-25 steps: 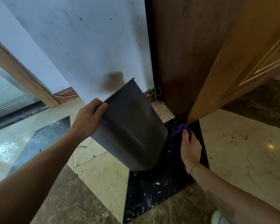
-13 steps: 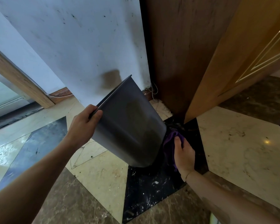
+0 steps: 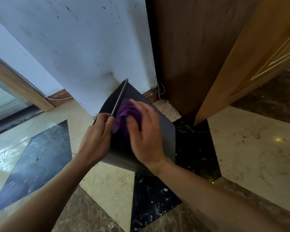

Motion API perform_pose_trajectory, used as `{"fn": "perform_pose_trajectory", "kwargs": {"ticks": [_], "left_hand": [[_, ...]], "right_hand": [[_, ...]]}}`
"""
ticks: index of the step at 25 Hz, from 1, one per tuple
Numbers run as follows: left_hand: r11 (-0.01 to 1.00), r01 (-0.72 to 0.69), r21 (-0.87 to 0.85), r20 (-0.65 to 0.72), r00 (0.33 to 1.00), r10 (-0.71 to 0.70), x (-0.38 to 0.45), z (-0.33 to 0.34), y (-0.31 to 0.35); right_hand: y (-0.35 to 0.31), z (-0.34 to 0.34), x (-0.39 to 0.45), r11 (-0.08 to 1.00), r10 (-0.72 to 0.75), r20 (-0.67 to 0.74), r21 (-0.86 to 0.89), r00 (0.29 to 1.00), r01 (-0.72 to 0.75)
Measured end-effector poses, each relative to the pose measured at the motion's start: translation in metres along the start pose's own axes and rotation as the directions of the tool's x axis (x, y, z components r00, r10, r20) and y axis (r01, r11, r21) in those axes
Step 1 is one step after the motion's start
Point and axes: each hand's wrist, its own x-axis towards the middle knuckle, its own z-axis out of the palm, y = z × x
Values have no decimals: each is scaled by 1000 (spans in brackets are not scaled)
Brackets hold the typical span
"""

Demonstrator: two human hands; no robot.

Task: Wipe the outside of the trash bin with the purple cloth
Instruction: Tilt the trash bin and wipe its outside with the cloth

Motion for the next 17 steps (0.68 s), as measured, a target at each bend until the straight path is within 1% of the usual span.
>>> {"fn": "perform_pose_trajectory", "kwargs": {"ticks": [1,2,4,5,6,9,13,17], "left_hand": [[1000,-20,-22,18,1000,20,0,1,0],[998,-40,-40,25,999,41,-2,1,-1],[997,-48,-68,3,999,48,-7,4,-4],[996,-46,-75,-11,999,45,-10,4,-5],[996,-52,-76,-16,999,51,-13,5,-6],[996,-69,-54,-16,998,69,-15,4,-10],[1000,-25,12,-52,998,25,-15,2,-24],[997,11,77,-79,997,-5,-26,1,-34]], "right_hand": [[-10,9,4,998,-26,40,-58,999,28],[-17,17,5,994,-22,92,-101,995,31],[-15,27,5,988,64,184,-152,981,-36],[-8,30,6,983,108,199,-170,974,-74],[0,31,9,977,132,198,-192,971,-94],[16,40,20,968,126,201,-239,971,-76],[39,55,32,964,143,243,-253,959,-80],[76,49,40,951,188,237,-288,953,-115]]}}
